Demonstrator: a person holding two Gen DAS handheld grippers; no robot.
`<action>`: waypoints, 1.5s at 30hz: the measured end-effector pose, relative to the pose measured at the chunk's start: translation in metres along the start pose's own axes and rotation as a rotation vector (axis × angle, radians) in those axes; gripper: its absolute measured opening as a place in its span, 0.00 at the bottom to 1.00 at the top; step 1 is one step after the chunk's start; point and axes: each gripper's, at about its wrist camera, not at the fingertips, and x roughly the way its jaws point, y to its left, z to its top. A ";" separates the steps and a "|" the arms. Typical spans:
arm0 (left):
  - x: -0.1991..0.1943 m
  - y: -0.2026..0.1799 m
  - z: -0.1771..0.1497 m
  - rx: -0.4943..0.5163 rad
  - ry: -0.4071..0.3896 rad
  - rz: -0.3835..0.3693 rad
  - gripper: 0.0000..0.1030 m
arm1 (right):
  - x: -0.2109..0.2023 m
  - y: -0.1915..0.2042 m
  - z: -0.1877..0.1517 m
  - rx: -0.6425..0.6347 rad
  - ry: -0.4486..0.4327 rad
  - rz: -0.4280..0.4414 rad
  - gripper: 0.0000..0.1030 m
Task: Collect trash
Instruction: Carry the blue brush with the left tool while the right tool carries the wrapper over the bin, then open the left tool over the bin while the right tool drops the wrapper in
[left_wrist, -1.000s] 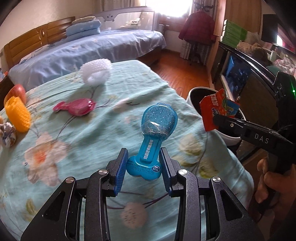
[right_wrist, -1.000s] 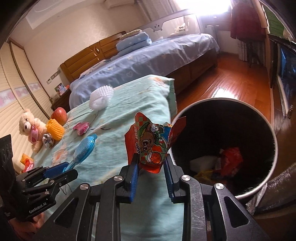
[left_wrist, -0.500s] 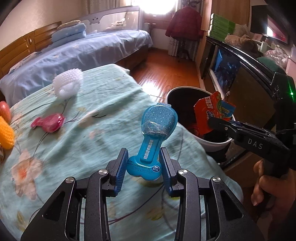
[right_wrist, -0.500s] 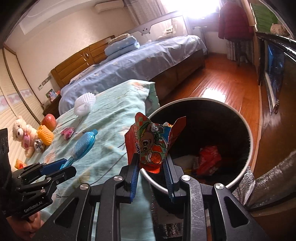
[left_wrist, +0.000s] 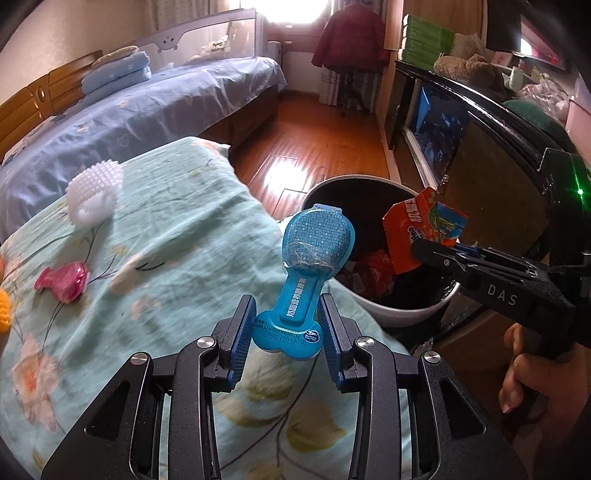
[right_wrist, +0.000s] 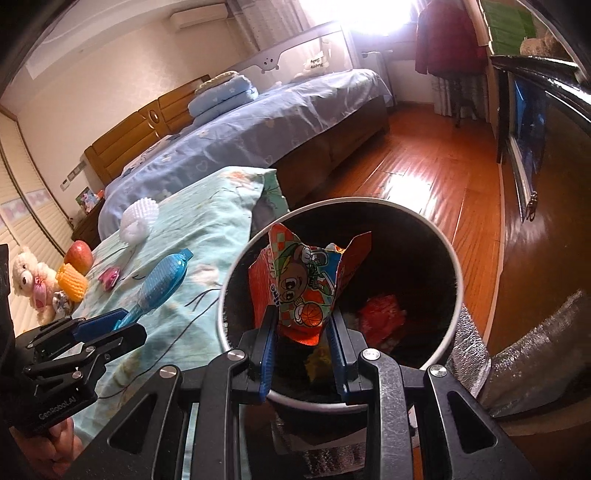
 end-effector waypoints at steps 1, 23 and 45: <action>0.002 -0.002 0.002 0.004 0.002 -0.001 0.33 | 0.001 -0.002 0.001 0.001 0.001 -0.001 0.25; 0.036 -0.028 0.027 0.049 0.041 -0.039 0.33 | 0.018 -0.033 0.017 0.018 0.030 -0.044 0.26; 0.015 0.003 0.007 -0.066 0.021 -0.011 0.66 | 0.010 -0.032 0.016 0.055 0.008 -0.036 0.66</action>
